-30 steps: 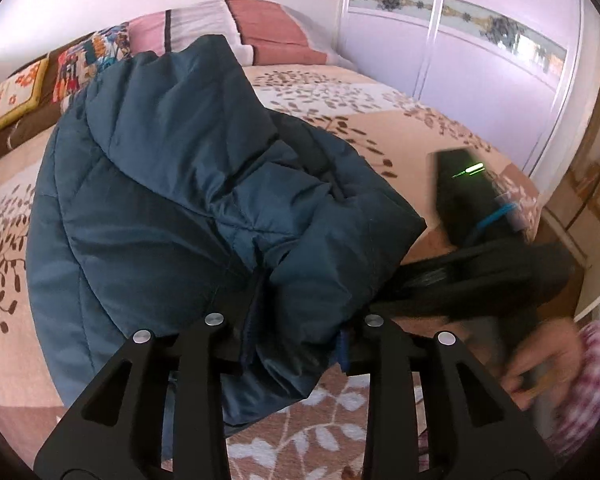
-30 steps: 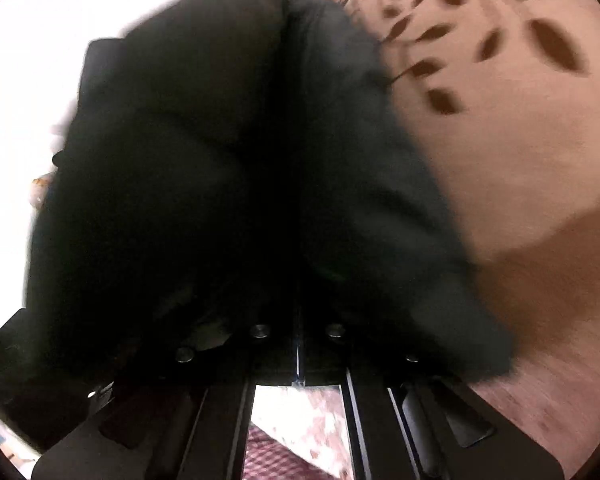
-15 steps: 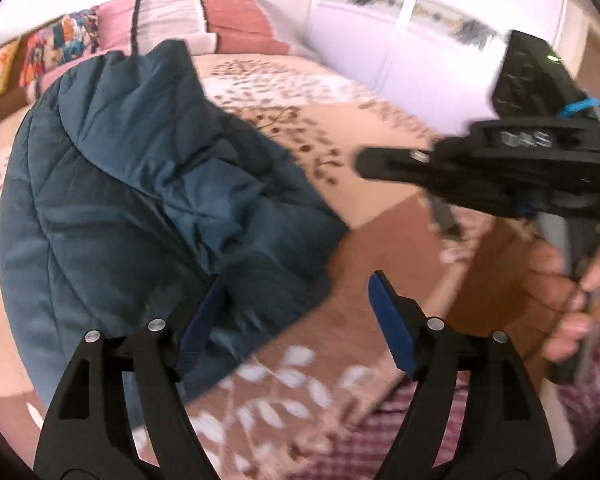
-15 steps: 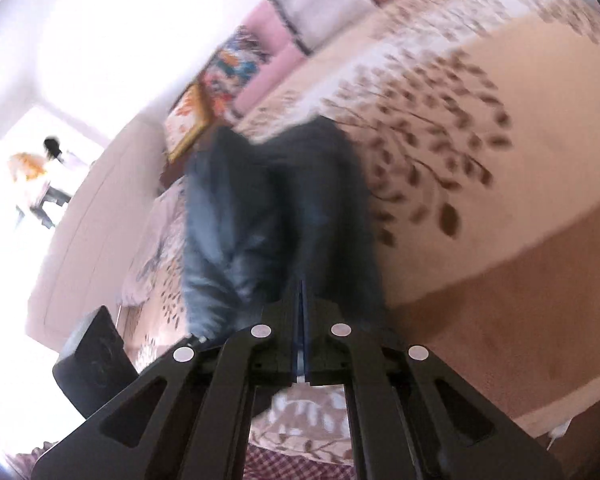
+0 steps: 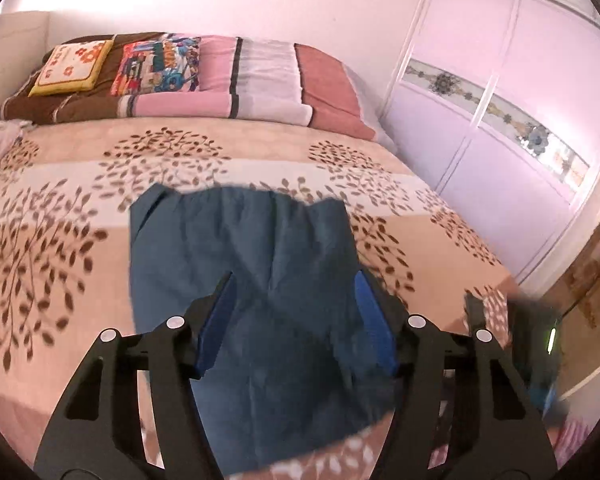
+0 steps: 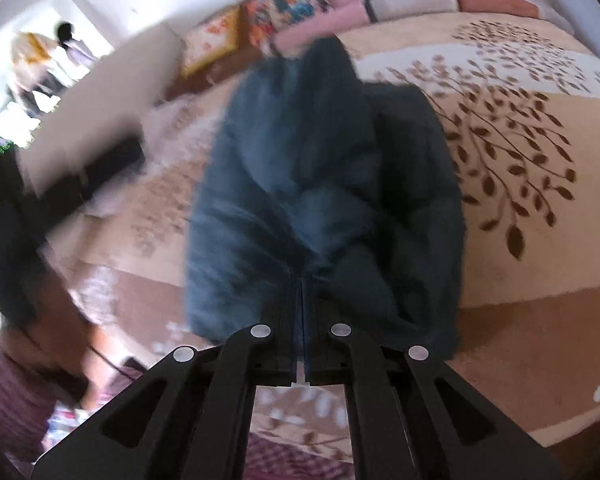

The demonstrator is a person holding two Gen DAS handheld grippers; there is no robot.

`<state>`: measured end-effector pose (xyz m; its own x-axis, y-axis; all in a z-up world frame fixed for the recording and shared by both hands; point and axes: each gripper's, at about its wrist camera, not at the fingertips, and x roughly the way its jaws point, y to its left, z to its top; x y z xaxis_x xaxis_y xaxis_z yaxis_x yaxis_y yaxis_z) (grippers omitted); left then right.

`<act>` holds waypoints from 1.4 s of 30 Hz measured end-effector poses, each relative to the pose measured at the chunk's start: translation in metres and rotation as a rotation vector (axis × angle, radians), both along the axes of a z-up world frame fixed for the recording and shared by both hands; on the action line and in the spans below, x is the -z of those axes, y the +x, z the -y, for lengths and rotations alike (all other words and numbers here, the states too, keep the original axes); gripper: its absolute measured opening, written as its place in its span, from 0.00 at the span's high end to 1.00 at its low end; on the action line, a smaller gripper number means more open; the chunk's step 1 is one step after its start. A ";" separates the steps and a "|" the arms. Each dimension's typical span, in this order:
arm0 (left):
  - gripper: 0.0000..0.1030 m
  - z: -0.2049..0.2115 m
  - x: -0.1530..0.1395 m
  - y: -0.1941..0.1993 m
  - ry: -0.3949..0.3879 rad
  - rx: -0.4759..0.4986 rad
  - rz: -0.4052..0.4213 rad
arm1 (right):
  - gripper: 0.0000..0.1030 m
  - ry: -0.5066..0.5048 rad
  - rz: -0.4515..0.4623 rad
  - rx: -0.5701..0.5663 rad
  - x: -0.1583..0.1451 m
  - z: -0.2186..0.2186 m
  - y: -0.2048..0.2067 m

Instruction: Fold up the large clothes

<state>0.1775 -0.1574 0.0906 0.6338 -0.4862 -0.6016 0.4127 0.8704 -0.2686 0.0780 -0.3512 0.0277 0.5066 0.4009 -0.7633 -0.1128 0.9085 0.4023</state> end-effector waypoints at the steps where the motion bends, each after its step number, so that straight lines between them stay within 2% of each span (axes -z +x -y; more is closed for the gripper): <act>1: 0.42 0.013 0.000 0.014 0.013 0.012 -0.014 | 0.97 -0.004 -0.013 0.007 0.006 0.002 0.000; 3: 0.42 0.031 0.003 0.036 0.043 0.018 -0.042 | 1.00 0.007 -0.050 0.031 0.025 0.009 0.002; 8: 0.42 0.074 0.037 0.102 0.079 -0.007 -0.211 | 1.00 0.046 -0.095 0.042 0.051 0.015 0.004; 12: 0.42 0.090 0.073 0.120 0.104 -0.029 -0.293 | 1.00 0.056 -0.118 0.046 0.066 0.017 0.005; 15: 0.42 0.097 0.088 0.119 0.131 -0.027 -0.283 | 1.00 0.062 -0.130 0.048 0.074 0.021 0.007; 17: 0.42 0.109 0.095 0.114 0.196 -0.013 -0.246 | 1.00 0.071 -0.142 0.054 0.080 0.024 0.008; 20: 0.42 0.120 0.104 0.113 0.248 -0.010 -0.214 | 1.00 0.086 -0.155 0.065 0.088 0.027 0.010; 28: 0.41 0.126 0.115 0.114 0.297 -0.017 -0.183 | 1.00 0.065 -0.166 0.074 0.098 0.026 0.018; 31: 0.41 0.125 0.113 0.113 0.287 -0.014 -0.183 | 1.00 0.050 -0.168 0.078 0.099 0.022 0.023; 34: 0.41 0.116 0.104 0.110 0.229 0.000 -0.195 | 1.00 0.038 -0.169 0.082 0.099 0.018 0.024; 40: 0.39 0.084 0.065 0.088 0.142 -0.001 -0.171 | 1.00 0.021 -0.167 0.093 0.106 0.007 0.023; 42: 0.34 0.069 0.053 0.077 0.121 -0.002 -0.158 | 1.00 0.026 -0.169 0.099 0.106 0.006 0.024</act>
<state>0.2546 -0.2268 0.0376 0.5278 -0.4033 -0.7476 0.3720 0.9009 -0.2234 0.1016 -0.3569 -0.0778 0.4096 0.3764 -0.8310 0.0478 0.9008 0.4316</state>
